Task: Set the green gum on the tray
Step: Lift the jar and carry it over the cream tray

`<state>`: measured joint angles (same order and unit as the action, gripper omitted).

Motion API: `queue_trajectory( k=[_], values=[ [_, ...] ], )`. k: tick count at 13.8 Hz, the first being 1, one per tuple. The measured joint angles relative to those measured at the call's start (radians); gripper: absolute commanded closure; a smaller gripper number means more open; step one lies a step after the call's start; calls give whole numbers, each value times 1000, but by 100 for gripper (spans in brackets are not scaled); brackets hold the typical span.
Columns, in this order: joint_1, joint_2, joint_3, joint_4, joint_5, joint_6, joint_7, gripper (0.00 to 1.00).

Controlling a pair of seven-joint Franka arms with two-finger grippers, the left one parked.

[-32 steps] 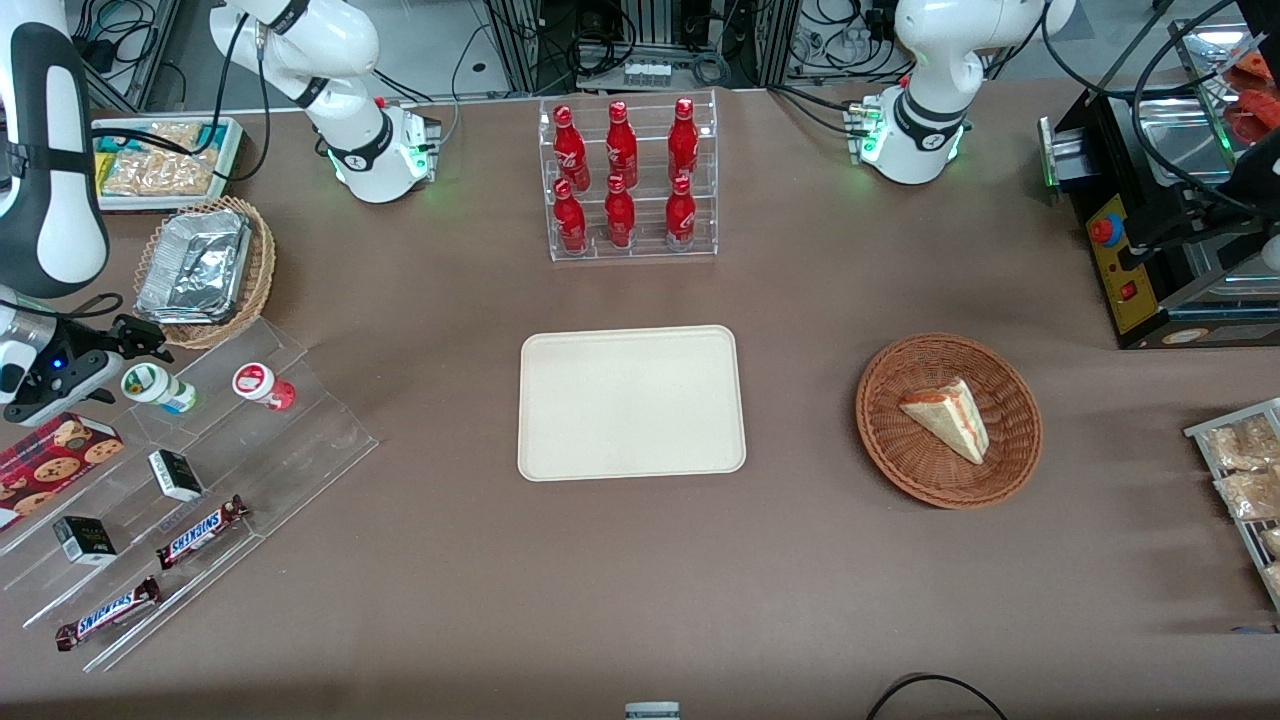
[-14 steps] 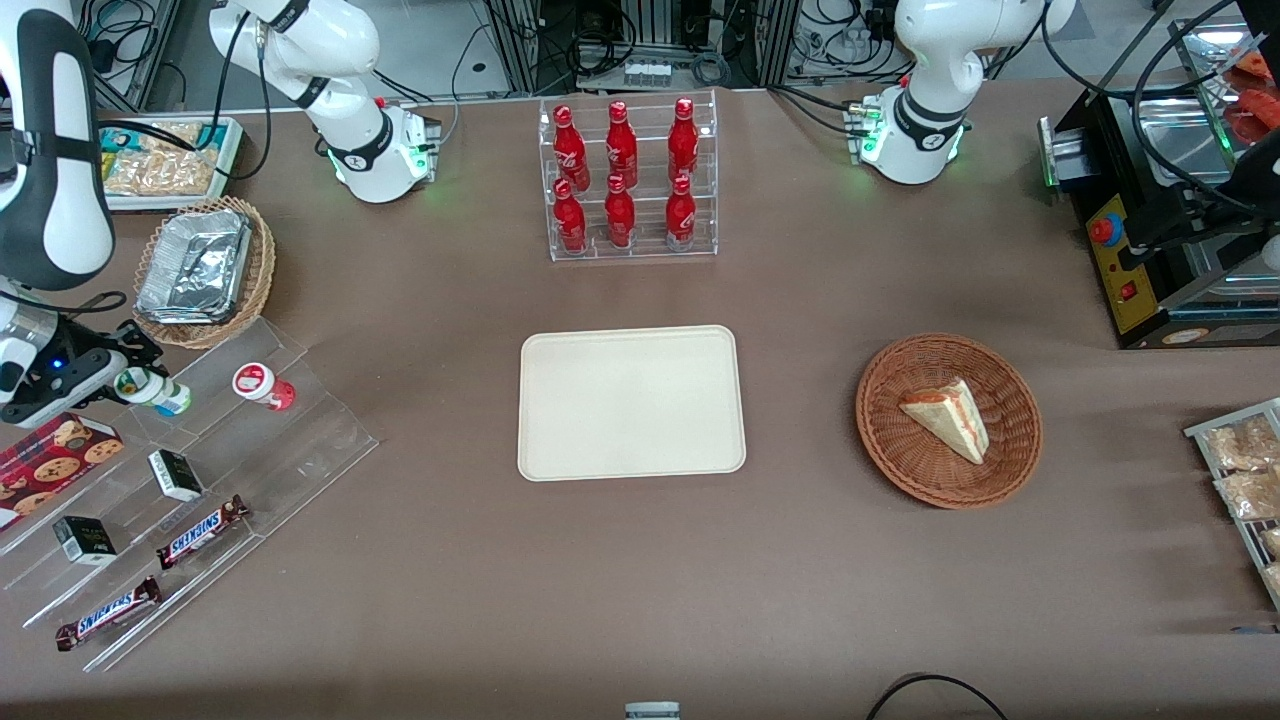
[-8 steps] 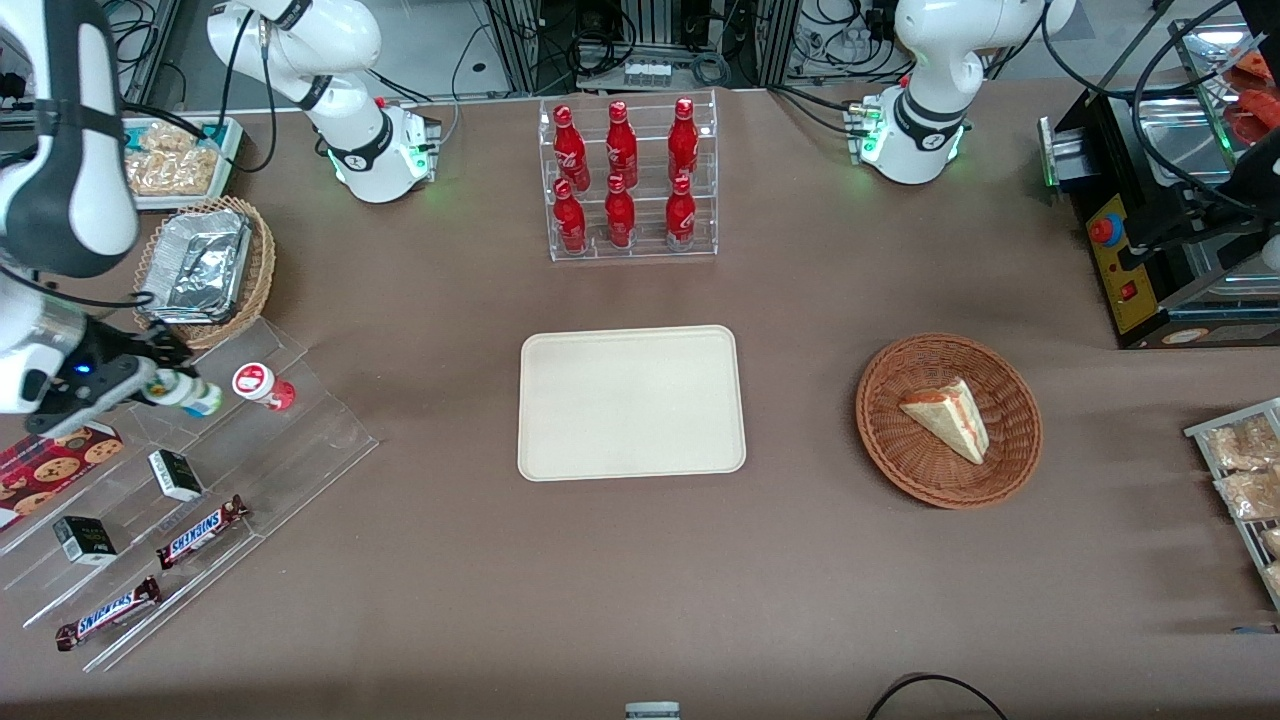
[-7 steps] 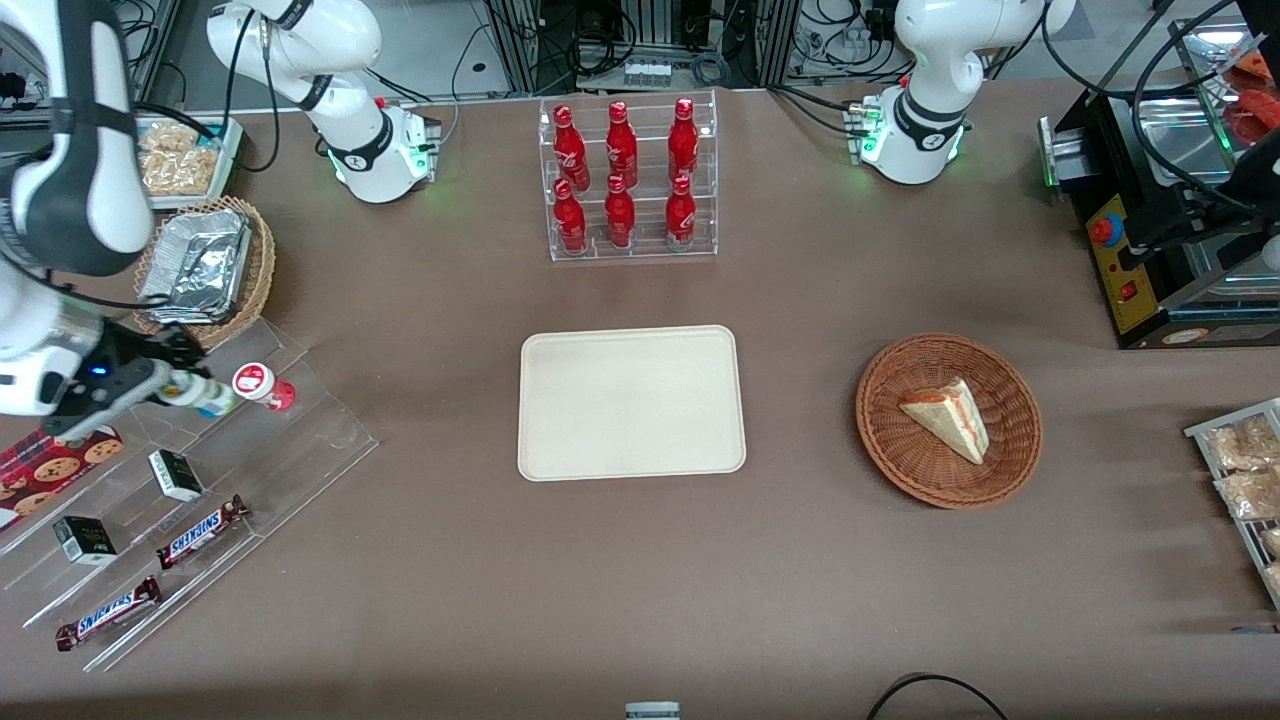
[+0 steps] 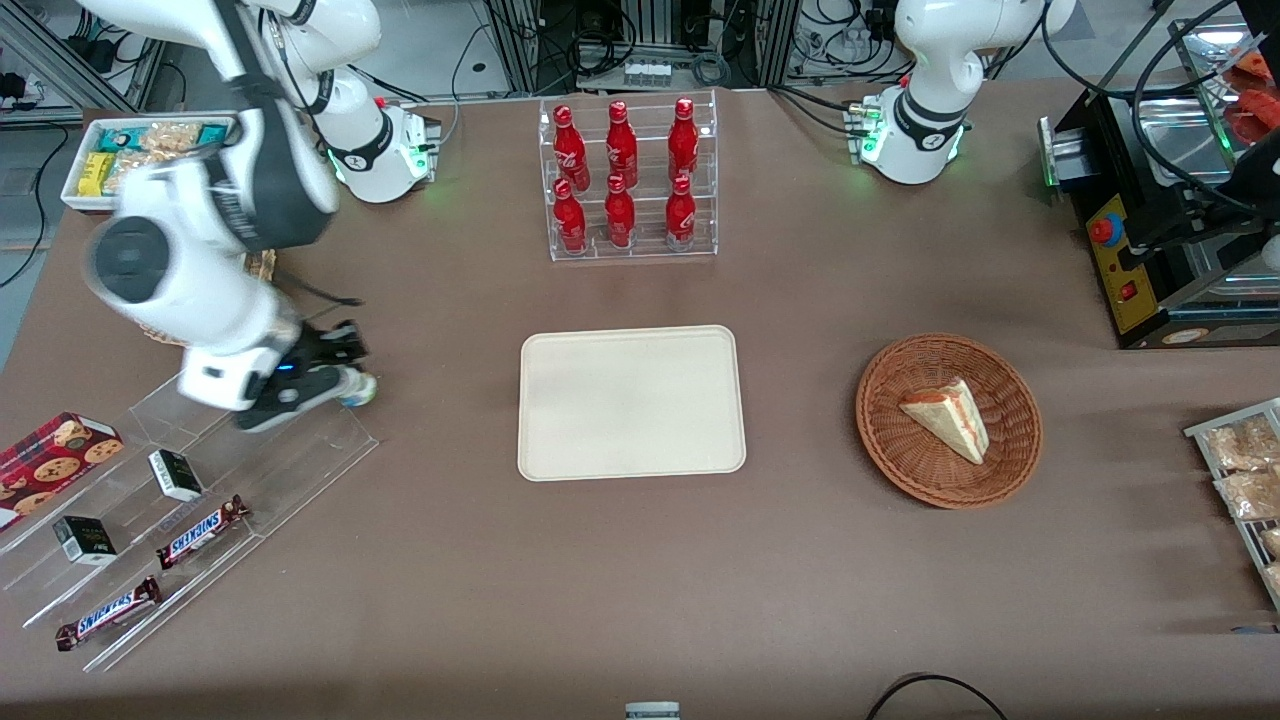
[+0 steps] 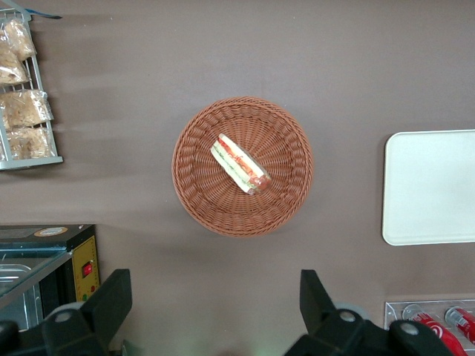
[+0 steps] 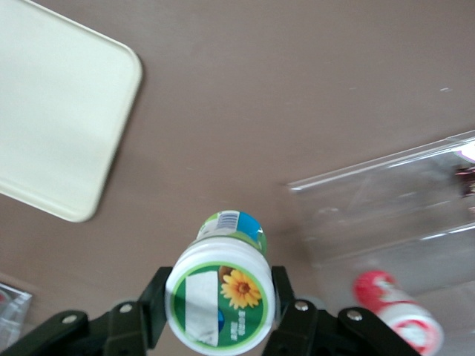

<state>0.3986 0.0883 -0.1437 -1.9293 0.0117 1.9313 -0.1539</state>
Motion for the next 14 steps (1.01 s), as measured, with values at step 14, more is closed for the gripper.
queue_trajectory(
  k=[14],
  values=[
    [379, 422, 0, 304, 121, 164, 684, 100]
  ],
)
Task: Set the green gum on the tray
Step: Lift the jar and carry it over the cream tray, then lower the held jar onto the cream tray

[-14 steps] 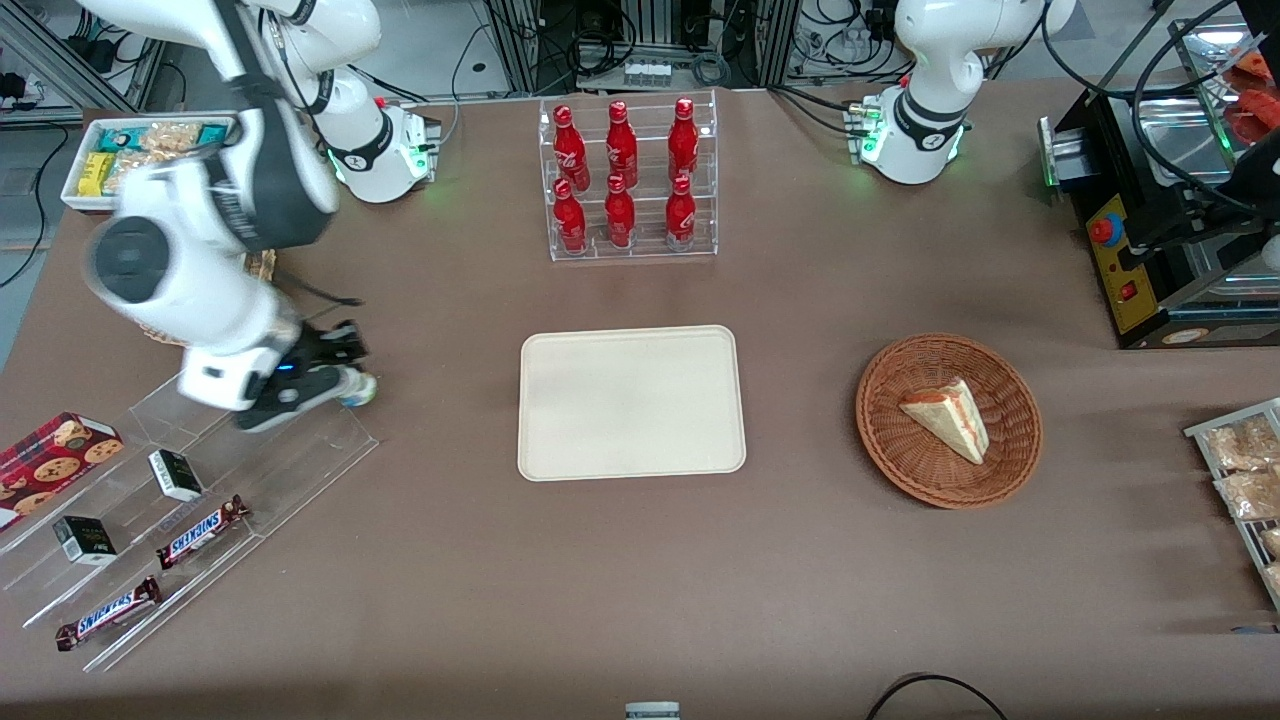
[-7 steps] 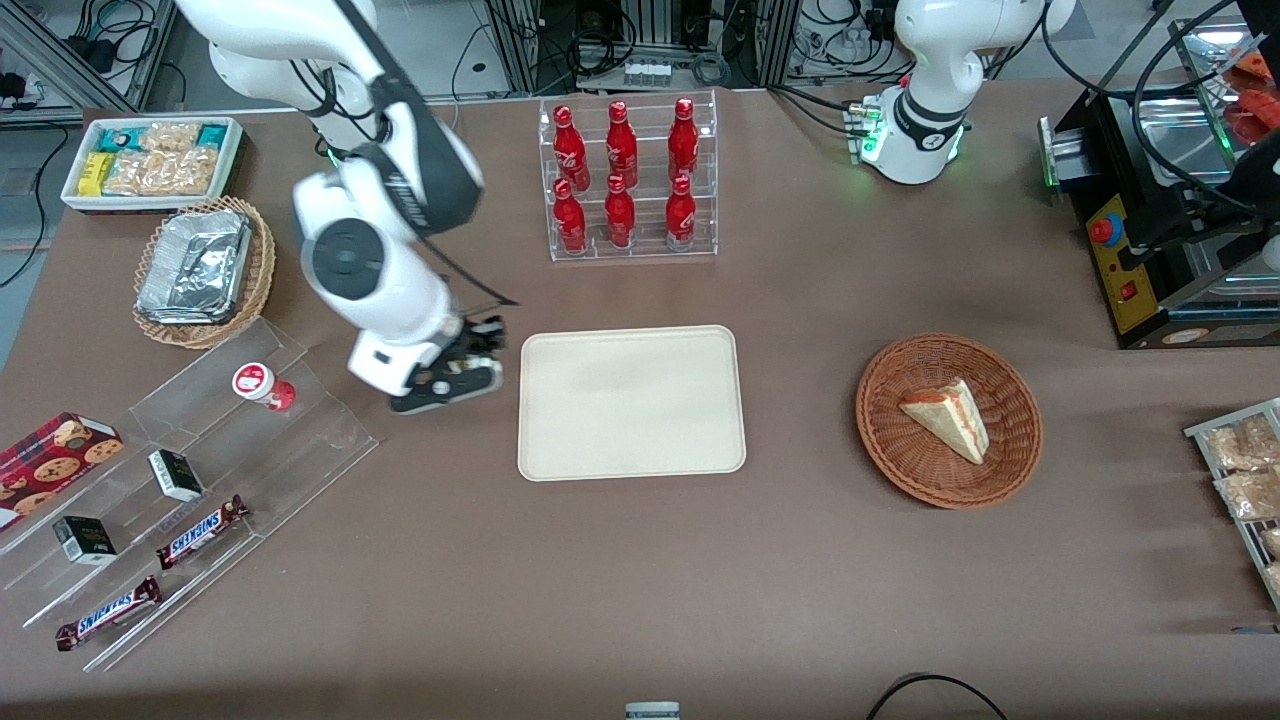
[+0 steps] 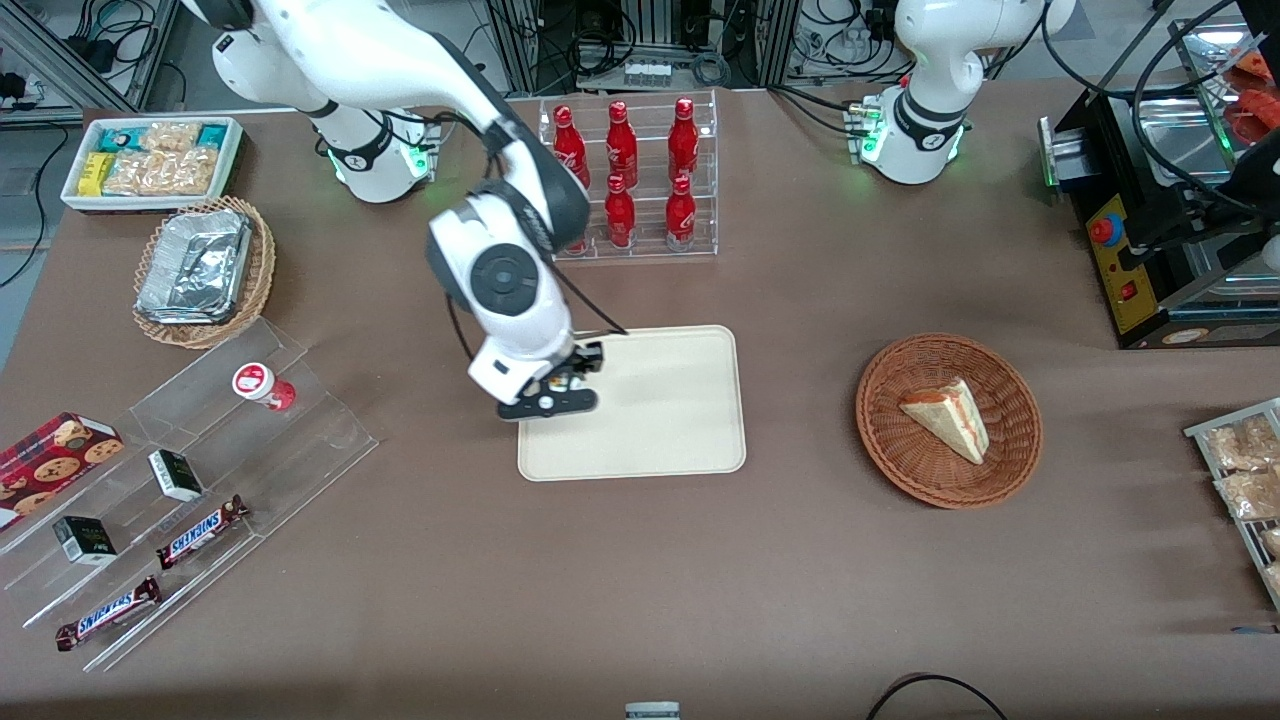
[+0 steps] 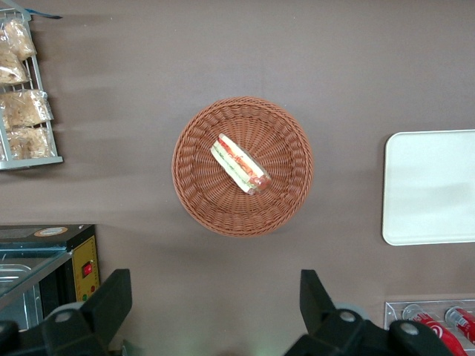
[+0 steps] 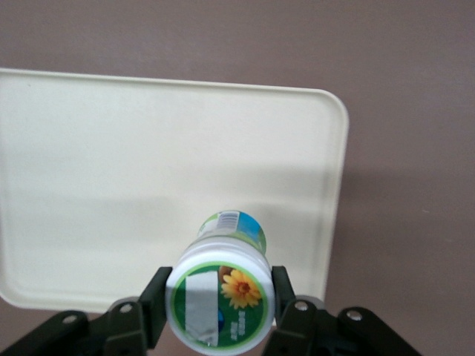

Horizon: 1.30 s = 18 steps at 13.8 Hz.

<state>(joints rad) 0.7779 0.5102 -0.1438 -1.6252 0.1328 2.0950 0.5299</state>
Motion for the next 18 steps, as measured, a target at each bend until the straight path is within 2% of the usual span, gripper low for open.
queue_trajectory(
  k=[3, 6, 17, 18],
  values=[
    [41, 72, 0, 36, 10, 62, 85, 100],
    [50, 101, -1, 49, 42, 108, 97, 100],
    [87, 177, -2, 52, 43, 237, 107, 100],
    [87, 182, -3, 52, 43, 245, 107, 80]
  ],
)
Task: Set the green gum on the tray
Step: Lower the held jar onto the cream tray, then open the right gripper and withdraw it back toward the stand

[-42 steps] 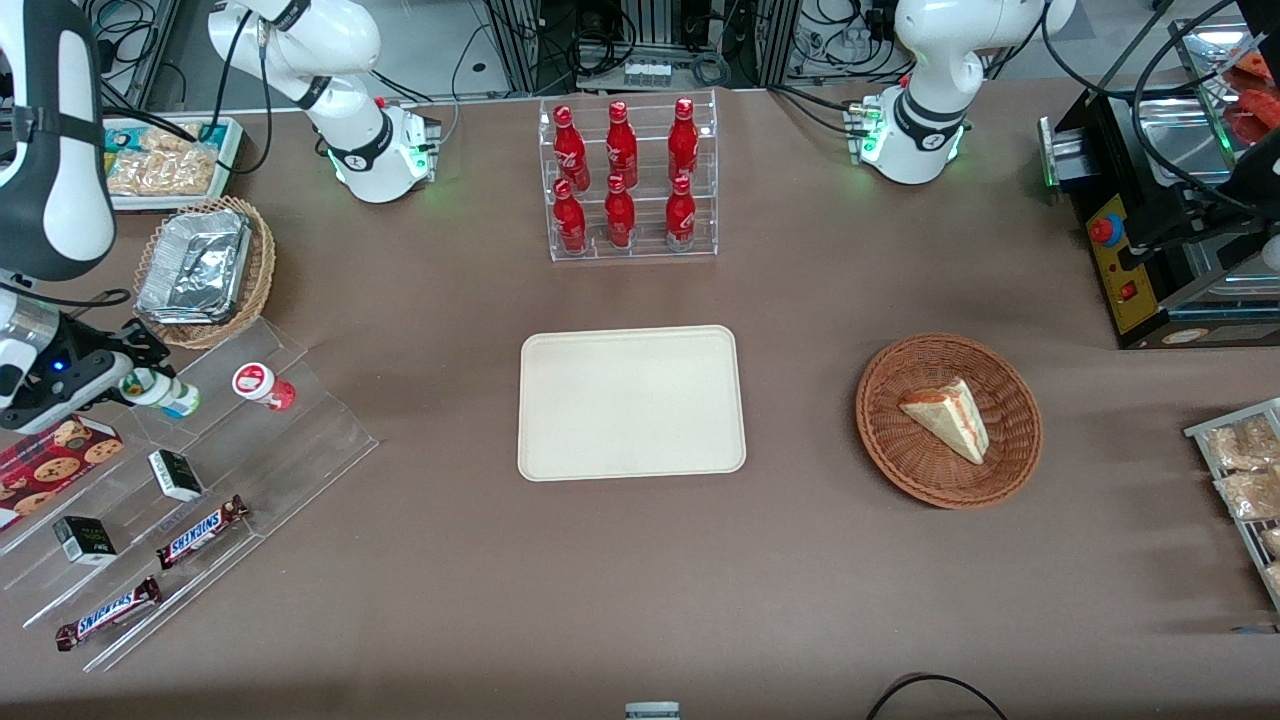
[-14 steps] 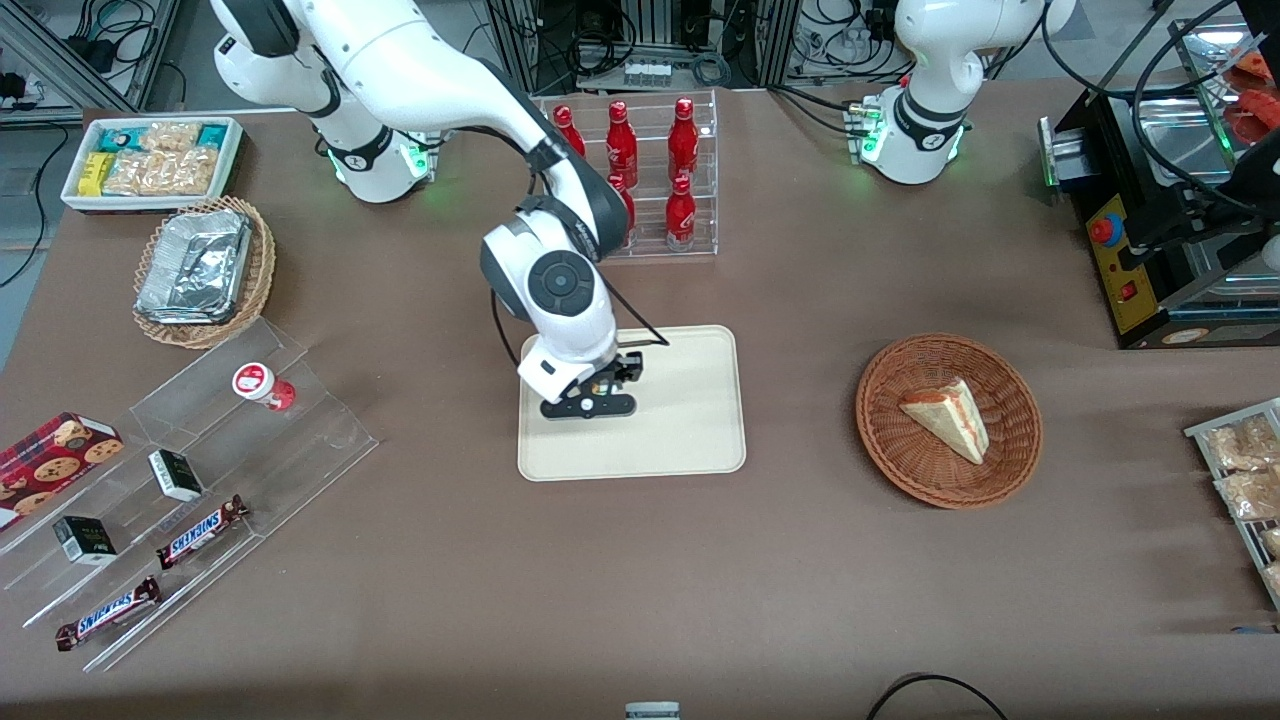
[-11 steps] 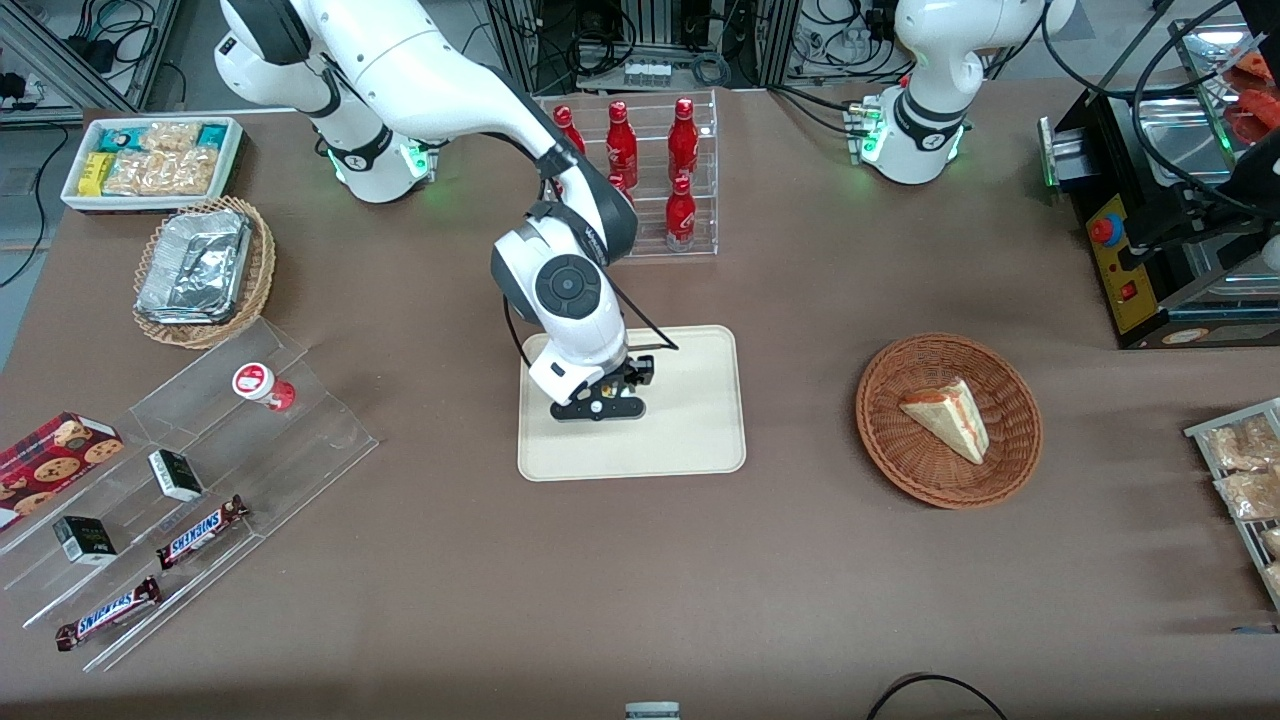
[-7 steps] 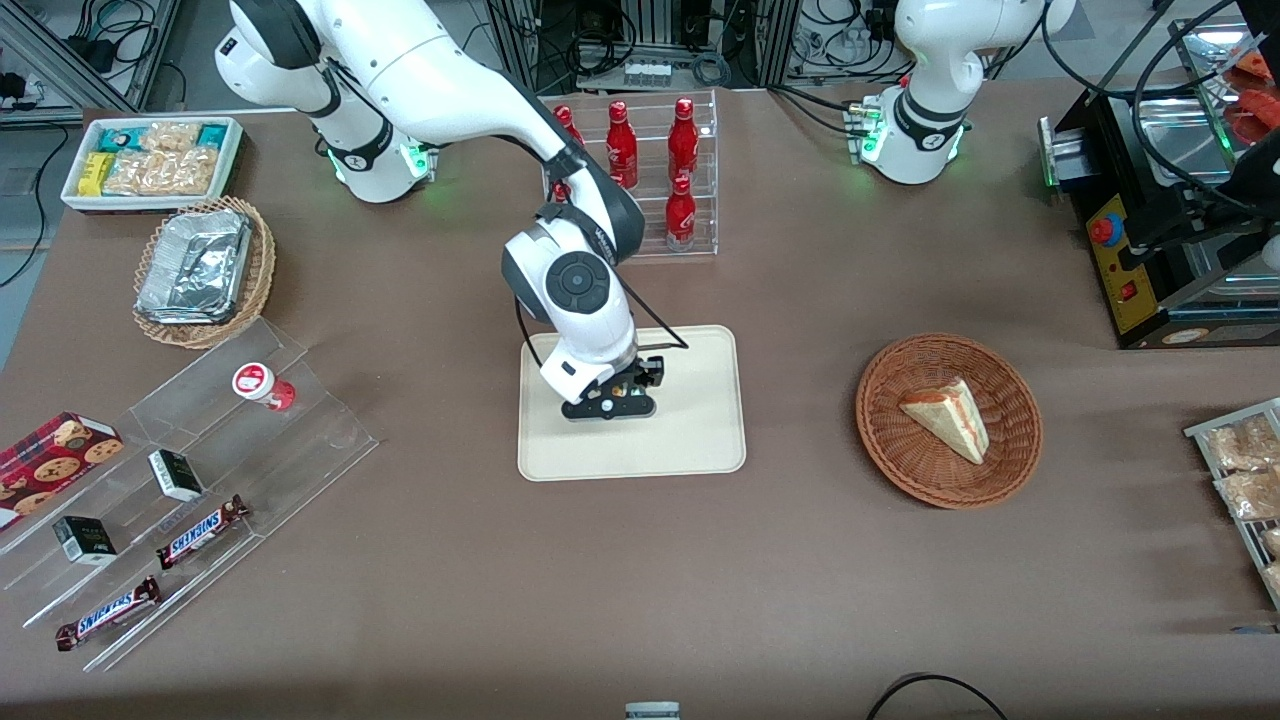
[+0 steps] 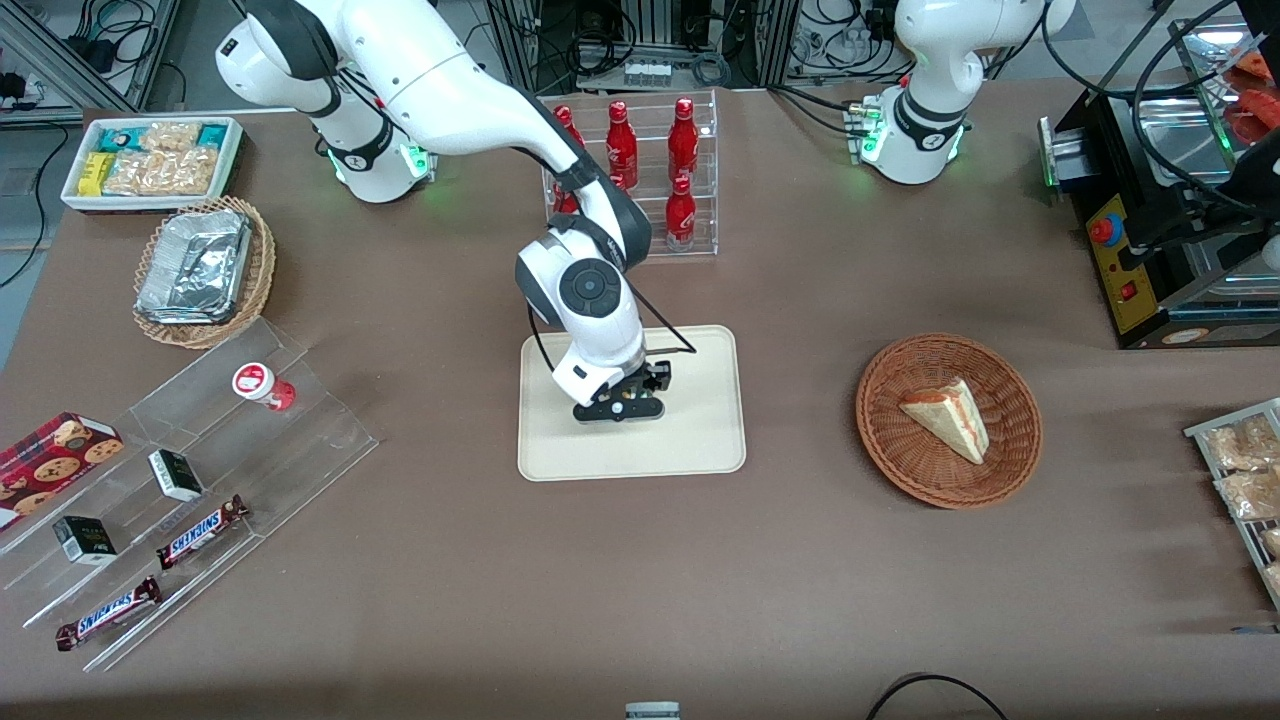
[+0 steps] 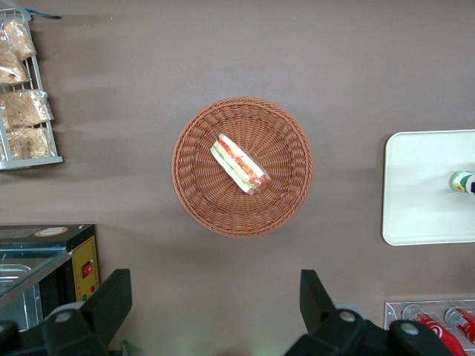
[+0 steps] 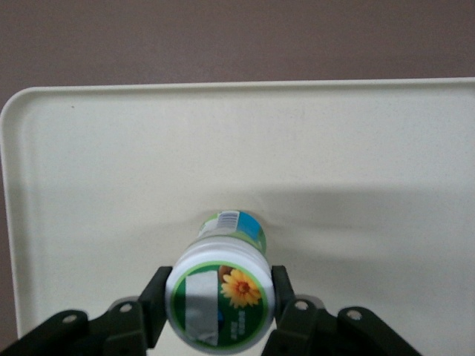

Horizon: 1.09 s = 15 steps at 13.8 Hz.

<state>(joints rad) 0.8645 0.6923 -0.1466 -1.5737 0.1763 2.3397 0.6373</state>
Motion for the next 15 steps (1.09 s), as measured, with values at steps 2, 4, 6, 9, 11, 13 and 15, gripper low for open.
queue_trajectory(
  k=[2, 4, 6, 9, 11, 13, 15],
  values=[
    [0, 6, -1, 0, -2, 4, 0, 0],
    [0, 10, -1, 0, -4, 5, 0, 0],
    [0, 10, -1, 0, -4, 5, -1, 0],
    [0, 10, -1, 0, -5, 6, -1, 0],
    [0, 10, -1, 2, -5, 7, -1, 0],
    [0, 9, -1, 5, -5, 7, -1, 0],
    [0, 1, -3, 13, -5, -6, -3, 0]
  ],
)
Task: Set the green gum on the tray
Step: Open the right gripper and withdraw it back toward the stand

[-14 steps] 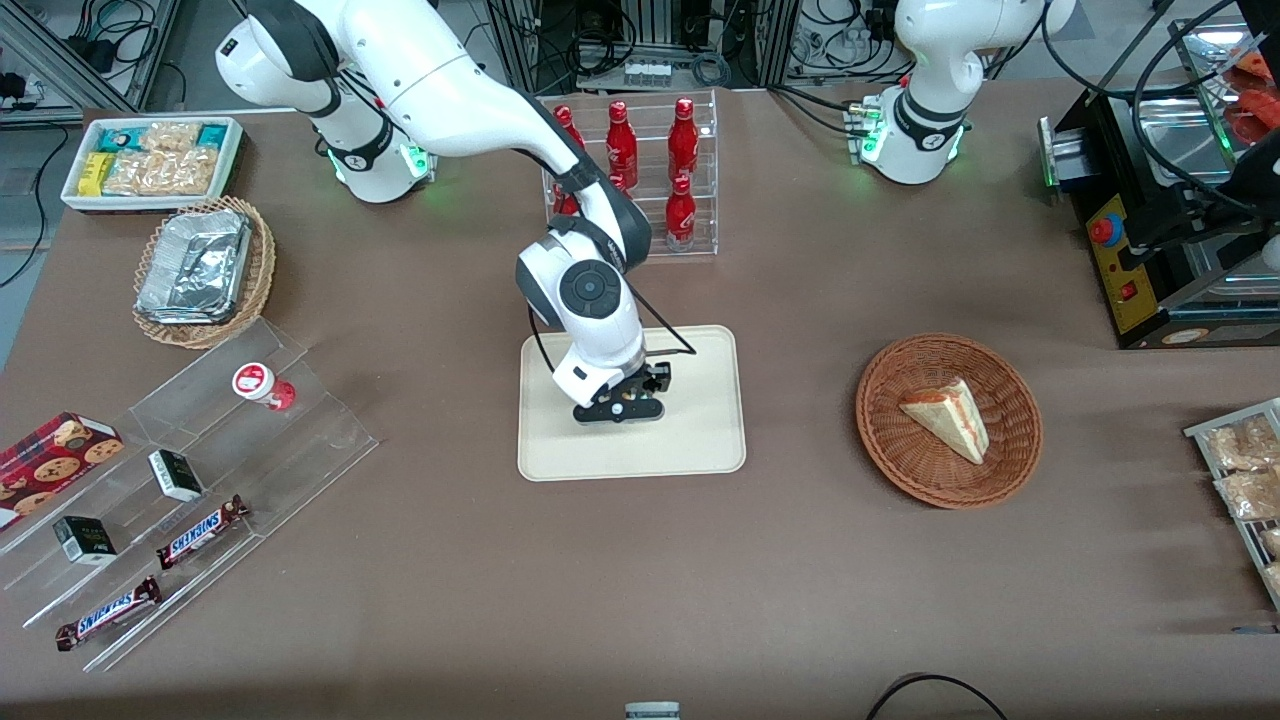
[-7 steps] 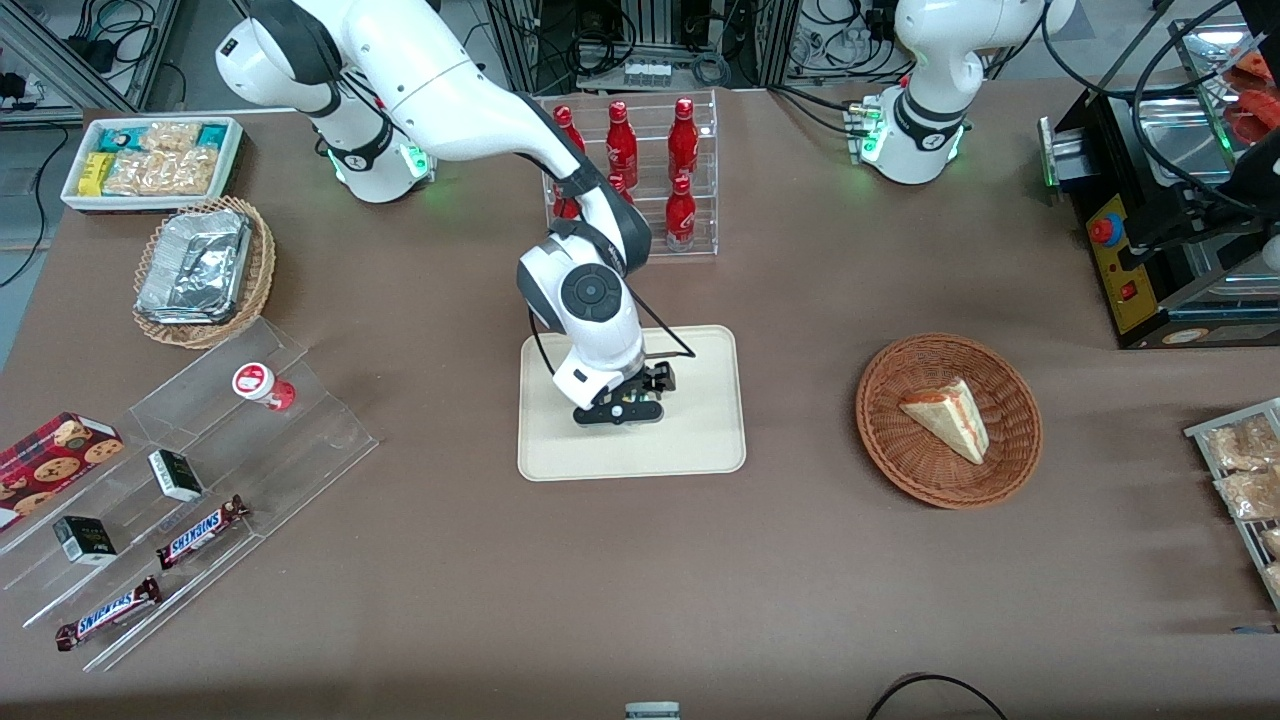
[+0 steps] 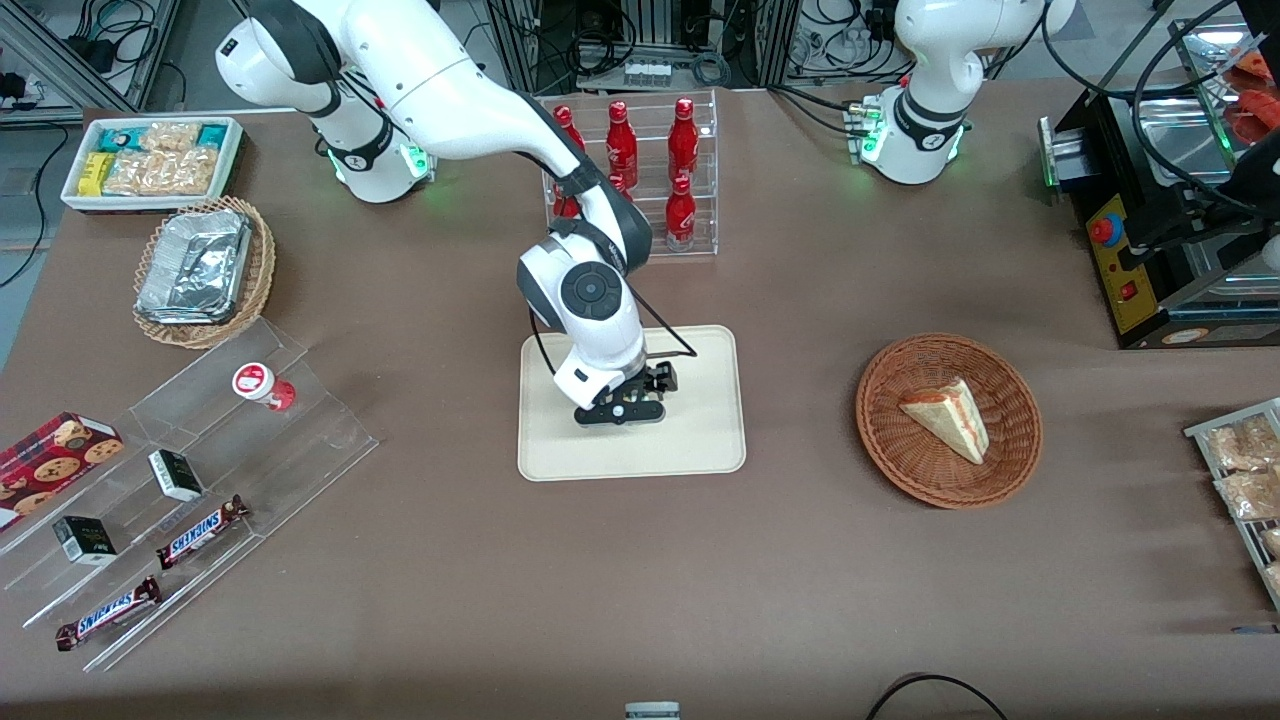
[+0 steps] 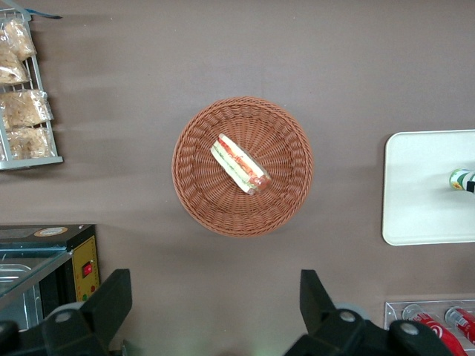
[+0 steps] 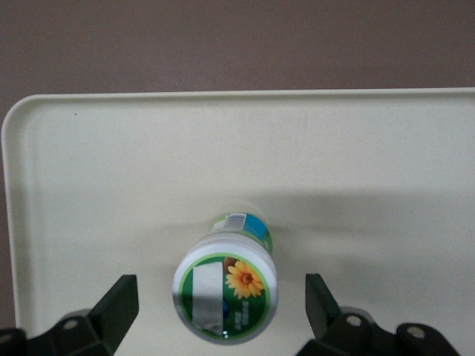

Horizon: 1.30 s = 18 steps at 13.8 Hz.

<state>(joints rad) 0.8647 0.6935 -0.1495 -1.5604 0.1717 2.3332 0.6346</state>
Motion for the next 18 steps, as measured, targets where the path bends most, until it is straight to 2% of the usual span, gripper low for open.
queue_trajectory(
  k=[4, 10, 18],
  values=[
    [-18, -93, -18, 17, -5, -197, -79, 0],
    [-139, -273, -25, 20, -6, -508, -269, 0],
    [-362, -369, -27, 14, -8, -663, -532, 0]
  ],
)
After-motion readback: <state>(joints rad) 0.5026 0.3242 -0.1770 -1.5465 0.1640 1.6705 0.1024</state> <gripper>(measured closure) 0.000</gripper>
